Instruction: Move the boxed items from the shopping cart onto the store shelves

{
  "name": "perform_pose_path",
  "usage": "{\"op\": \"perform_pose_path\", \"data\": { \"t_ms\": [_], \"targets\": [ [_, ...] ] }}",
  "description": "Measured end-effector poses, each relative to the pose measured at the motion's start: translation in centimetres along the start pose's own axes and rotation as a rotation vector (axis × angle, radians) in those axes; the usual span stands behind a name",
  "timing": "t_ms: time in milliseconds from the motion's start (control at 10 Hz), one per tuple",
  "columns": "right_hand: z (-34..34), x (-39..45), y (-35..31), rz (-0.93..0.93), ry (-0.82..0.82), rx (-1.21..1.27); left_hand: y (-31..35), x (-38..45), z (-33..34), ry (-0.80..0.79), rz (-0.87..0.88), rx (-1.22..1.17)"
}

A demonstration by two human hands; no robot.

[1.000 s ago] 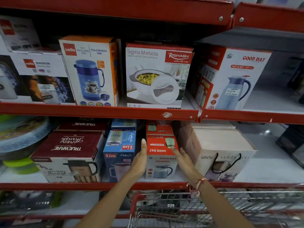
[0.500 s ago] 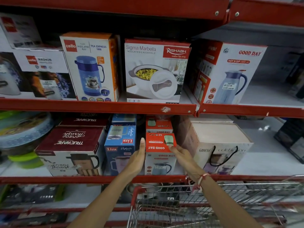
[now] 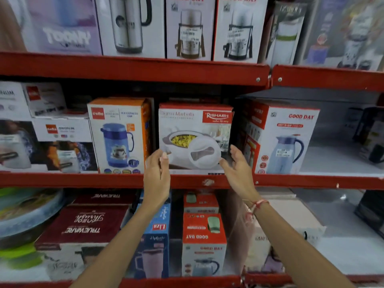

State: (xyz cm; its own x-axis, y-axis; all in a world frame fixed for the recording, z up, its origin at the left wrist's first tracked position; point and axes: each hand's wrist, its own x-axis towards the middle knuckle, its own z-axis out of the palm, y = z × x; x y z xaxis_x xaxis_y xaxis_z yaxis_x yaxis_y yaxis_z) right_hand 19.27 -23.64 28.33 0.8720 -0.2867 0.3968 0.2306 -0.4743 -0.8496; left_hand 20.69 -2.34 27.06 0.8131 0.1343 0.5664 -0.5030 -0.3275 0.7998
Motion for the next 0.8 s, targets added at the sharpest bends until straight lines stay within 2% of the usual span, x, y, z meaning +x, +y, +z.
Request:
{"op": "perform_pose_path", "data": {
  "t_ms": [100,200,300,400,600,700,800],
  "targets": [
    [0.6,1.8,0.4,0.073,-0.069,-0.063,-0.5,1.5,0.5,-0.032,-0.052,0.0],
    [1.4,2.4,1.1,0.127,-0.173,-0.106,-1.3,2.3,0.8,-0.187,-0.202,0.002],
    [1.5,2.2,1.4,0.104,-0.178,-0.131,-2.0,2.4,0.5,-0.25,-0.203,0.046],
    [1.0,1.7,1.7,0.068,-0.151,-0.163,-2.3,2.0,-0.3,-0.223,-0.163,0.061],
    [0.6,0.6,1.6,0.041,-0.158,-0.223,-1.7,0.9,-1.6,-0.303,-0.172,0.095],
    [0.4,0.0,-0.6,0.085,-0.117,-0.236,-0.5,0.9,-2.2,-0.352,-0.162,0.136],
    [0.2,-0.4,-4.1,-0.122,0.1,-0.233,1.5,1.5,-3.1,-0.211,-0.048,0.192]
  ]
}}
